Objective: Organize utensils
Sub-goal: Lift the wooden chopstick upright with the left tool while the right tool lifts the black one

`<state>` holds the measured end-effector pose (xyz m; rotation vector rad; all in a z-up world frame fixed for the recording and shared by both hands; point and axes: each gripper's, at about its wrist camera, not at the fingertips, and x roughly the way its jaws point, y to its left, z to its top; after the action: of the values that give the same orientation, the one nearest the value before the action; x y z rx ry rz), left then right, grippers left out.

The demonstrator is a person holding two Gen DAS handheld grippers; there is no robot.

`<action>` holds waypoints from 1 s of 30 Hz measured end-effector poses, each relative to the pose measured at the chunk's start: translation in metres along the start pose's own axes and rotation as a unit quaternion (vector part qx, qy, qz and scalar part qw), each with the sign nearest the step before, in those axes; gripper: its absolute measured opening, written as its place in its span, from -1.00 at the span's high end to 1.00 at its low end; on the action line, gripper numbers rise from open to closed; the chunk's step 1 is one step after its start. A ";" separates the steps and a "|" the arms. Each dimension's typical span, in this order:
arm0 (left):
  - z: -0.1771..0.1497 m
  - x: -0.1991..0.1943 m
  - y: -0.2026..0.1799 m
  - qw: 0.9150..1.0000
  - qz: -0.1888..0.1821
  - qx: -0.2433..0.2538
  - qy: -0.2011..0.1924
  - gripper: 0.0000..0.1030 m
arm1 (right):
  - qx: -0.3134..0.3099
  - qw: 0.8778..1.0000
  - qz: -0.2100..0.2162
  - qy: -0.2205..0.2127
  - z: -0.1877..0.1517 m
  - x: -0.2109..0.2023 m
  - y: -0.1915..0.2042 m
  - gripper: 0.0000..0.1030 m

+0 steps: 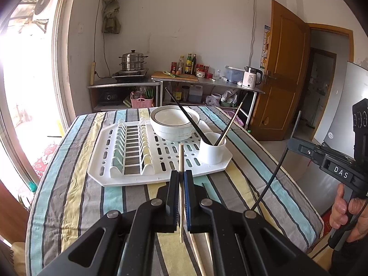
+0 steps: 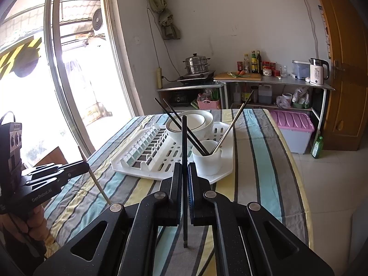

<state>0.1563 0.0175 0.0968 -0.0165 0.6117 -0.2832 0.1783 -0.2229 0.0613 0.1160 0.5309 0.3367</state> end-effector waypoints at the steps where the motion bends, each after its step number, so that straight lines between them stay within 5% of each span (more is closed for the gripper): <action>1: 0.000 0.000 0.000 1.000 0.000 0.000 0.000 0.92 | -0.001 1.000 0.000 -0.001 0.000 -0.001 0.000 0.91; 12: 0.026 0.008 -0.008 1.000 -0.013 0.009 -0.002 0.92 | -0.005 1.000 -0.005 -0.019 0.013 -0.007 -0.005 0.91; 30: 0.119 0.060 -0.038 0.998 -0.063 0.014 -0.010 0.92 | -0.003 0.998 -0.014 -0.058 0.072 0.008 -0.022 0.91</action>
<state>0.2610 -0.0432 0.1649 -0.0309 0.5878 -0.4141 0.2284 -0.2424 0.1144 0.1220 0.4170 0.3024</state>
